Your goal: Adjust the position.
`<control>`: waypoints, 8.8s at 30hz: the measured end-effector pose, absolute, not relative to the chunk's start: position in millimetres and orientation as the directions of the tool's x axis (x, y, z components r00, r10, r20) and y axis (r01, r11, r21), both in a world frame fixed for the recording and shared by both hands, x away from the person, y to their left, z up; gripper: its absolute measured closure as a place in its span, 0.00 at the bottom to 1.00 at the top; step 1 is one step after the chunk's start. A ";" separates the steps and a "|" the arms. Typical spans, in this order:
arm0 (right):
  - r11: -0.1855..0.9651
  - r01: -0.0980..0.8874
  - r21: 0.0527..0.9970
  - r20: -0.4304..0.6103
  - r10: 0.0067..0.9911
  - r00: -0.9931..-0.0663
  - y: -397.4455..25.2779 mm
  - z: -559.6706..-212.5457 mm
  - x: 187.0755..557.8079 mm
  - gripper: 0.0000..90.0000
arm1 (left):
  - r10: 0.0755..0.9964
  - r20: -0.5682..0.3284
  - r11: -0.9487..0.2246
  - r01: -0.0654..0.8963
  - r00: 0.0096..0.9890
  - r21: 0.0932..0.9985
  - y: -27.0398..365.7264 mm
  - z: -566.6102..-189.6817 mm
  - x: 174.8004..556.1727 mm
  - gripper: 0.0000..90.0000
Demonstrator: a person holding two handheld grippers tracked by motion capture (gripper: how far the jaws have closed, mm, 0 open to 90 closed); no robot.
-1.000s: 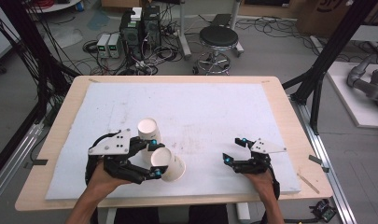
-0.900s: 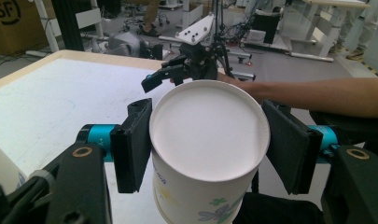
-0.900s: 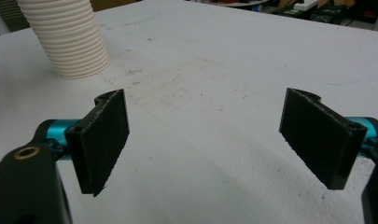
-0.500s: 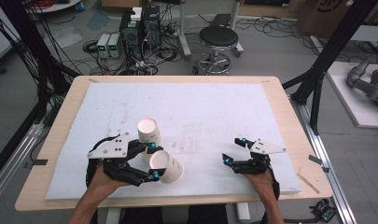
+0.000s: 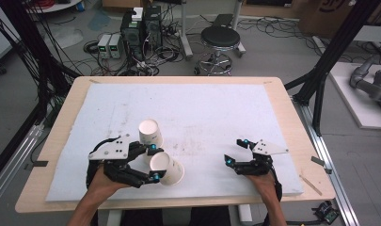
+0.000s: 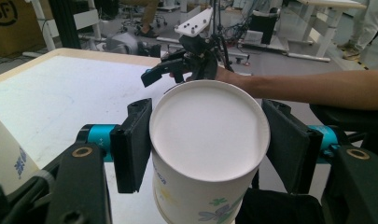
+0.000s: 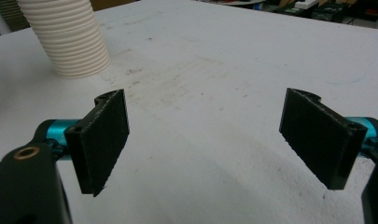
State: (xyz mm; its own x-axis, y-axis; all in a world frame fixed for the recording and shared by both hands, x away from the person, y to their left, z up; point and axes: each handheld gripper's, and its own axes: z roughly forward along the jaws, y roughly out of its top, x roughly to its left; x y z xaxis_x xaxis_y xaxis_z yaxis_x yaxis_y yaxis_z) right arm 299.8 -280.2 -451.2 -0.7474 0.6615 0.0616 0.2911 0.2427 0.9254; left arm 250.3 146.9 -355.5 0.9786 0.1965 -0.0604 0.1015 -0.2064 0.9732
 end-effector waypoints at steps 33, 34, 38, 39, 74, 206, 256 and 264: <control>0.261 0.120 0.958 0.036 0.306 -0.951 -246.0 -381.3 281.8 0.18 | 0.178 -0.055 -0.170 0.086 0.983 0.982 142.8 -357.9 254.2 0.41; 0.264 0.110 0.958 0.031 0.287 -0.957 -243.1 -378.2 281.6 0.18 | 0.175 -0.052 -0.170 0.082 0.983 0.982 142.8 -357.6 253.9 0.41; 0.277 0.090 0.957 0.028 0.221 -0.975 -234.1 -369.8 282.1 0.18 | 0.171 -0.049 -0.172 0.079 0.984 0.982 143.4 -357.3 253.0 0.41; 0.278 0.087 0.957 0.029 0.206 -0.978 -232.2 -368.5 282.4 0.18 | 0.171 -0.049 -0.169 0.079 0.984 0.983 143.4 -357.1 252.8 0.41; 0.328 0.046 0.943 0.071 -0.063 -0.996 -150.9 -373.2 281.1 0.18 | 0.112 -0.032 -0.130 0.046 0.993 0.990 115.7 -338.3 250.7 0.41; 0.951 -0.016 0.308 0.075 -0.041 -0.996 -108.3 -322.8 284.8 0.40 | 0.087 -0.050 -0.710 0.097 0.995 0.698 71.1 -354.7 264.1 0.41; 0.616 0.023 0.788 0.008 0.027 -1.000 -168.5 -326.0 280.2 0.17 | 0.152 -0.086 -0.369 0.138 0.985 0.919 127.5 -387.8 258.6 0.41; 0.493 0.046 0.869 0.024 0.052 -0.998 -179.3 -339.2 278.3 0.17 | 0.147 -0.105 -0.281 0.143 0.984 0.949 131.2 -390.4 259.4 0.41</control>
